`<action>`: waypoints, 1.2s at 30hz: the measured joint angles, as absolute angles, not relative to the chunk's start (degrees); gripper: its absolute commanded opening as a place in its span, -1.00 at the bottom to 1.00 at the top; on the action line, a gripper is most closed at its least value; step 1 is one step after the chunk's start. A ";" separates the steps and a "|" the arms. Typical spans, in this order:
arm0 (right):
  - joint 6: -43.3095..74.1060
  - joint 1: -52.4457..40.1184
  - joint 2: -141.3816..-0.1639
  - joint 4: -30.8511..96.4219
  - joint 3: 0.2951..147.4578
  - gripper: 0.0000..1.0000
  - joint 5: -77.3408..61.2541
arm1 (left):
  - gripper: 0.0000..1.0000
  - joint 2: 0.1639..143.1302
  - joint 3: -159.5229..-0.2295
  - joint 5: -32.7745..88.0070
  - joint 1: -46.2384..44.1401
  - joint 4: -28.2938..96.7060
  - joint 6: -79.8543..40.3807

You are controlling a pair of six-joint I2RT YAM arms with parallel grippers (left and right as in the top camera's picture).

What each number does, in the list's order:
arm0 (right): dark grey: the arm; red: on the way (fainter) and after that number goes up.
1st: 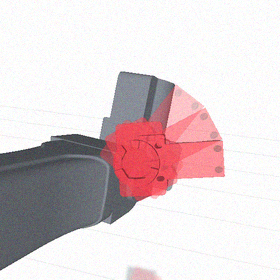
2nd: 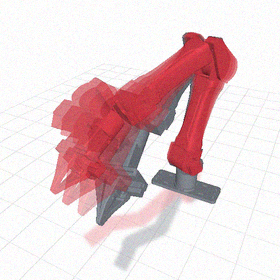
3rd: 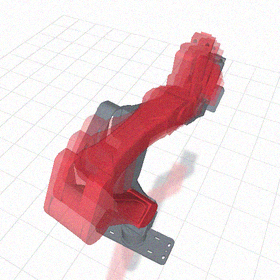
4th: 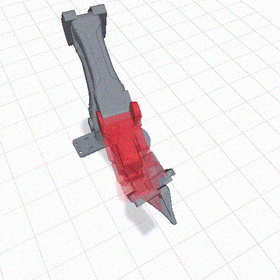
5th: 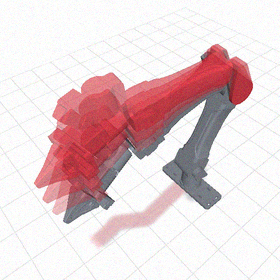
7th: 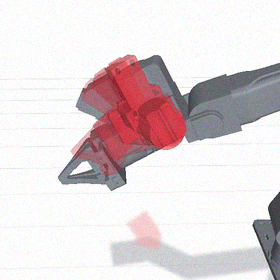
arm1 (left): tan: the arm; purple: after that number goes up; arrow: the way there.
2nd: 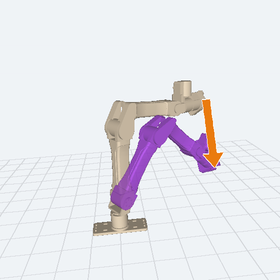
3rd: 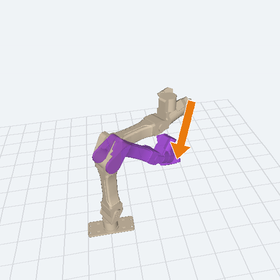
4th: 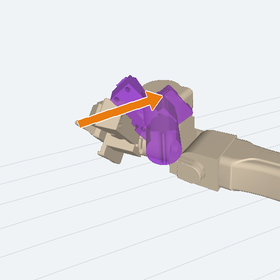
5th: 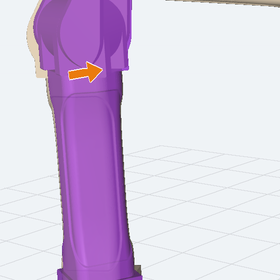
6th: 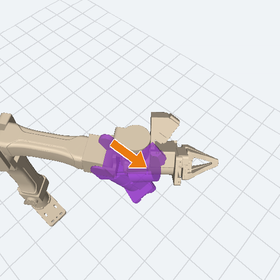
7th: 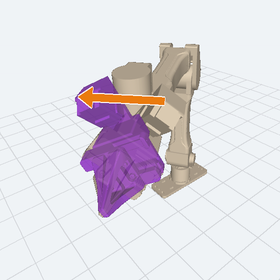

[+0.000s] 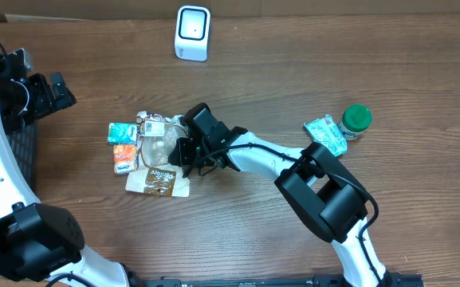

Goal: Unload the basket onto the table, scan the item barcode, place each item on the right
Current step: 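Move the right gripper to the bread bag and grasp it, then hold the bread bag's label in front of the white scanner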

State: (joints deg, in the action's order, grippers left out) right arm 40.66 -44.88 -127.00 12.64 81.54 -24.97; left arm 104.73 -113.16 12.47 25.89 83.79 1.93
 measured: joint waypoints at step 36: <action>4.93 -28.49 -82.87 34.33 80.03 -0.93 -31.09 | 0.99 104.73 -113.16 12.47 25.87 83.81 1.93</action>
State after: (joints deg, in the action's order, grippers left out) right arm 4.93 -28.49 -82.87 34.33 80.03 -31.09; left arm 104.73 -113.16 12.47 25.87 83.81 1.93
